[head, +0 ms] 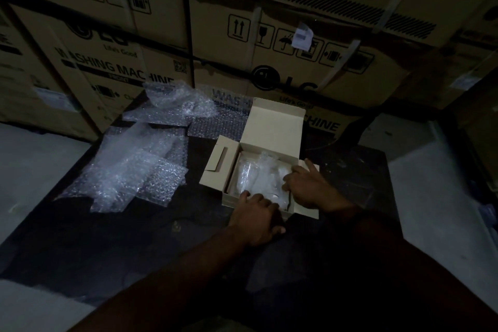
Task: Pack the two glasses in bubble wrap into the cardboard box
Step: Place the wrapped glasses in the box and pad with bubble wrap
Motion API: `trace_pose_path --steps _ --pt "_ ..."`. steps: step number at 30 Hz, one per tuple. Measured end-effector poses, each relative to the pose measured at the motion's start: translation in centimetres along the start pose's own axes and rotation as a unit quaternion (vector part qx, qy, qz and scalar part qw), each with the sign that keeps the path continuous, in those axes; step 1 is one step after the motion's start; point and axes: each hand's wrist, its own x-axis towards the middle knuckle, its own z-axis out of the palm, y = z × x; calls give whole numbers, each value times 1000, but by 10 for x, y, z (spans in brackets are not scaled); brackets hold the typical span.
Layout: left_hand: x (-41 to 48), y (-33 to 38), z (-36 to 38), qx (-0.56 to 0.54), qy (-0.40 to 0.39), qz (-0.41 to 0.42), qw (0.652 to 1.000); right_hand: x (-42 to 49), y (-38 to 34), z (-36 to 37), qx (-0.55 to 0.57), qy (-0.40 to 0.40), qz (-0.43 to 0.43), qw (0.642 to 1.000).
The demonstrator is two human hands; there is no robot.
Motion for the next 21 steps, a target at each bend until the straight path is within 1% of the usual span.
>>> trace_pose_path --steps 2,3,4,5,7,8,9,11,12,15,17,18,19,20,21 --pt "2 0 -5 -14 -15 6 1000 4 1 -4 -10 -33 -4 999" --pt "2 0 -7 -23 -14 10 1000 8 3 -6 3 -41 -3 999" --pt "0 -2 -9 -27 2 10 1000 11 6 -8 30 -30 0 999" --pt "-1 -5 -10 -22 34 2 999 16 9 -11 66 3 2 998" --pt "-6 -11 -9 3 110 -55 992 24 13 -18 140 96 3 985" --pt "-9 -14 -8 16 127 -85 988 29 11 -21 160 120 -7 980" --pt "-11 -17 -7 26 118 -103 987 33 8 -24 160 123 -23 979" --pt "-12 -19 -3 30 66 -110 991 41 0 -27 125 91 -47 987" --pt "-11 -20 -3 24 45 -108 993 44 -4 -27 110 71 -45 990" --pt "-9 -23 -7 17 21 -94 995 52 -13 -24 66 33 -34 997" --pt "-11 -25 -8 14 40 -90 995 56 -16 -21 57 19 -31 998" --pt "-14 -26 -9 17 72 -91 993 57 -15 -21 69 20 -26 997" --pt "-16 -28 -8 22 103 -92 990 57 -14 -22 86 31 -18 996" --pt "-18 -28 -7 22 117 -90 989 57 -12 -22 94 51 -14 994" --pt "-20 -29 -7 18 105 -83 991 57 -11 -23 86 65 -18 994"
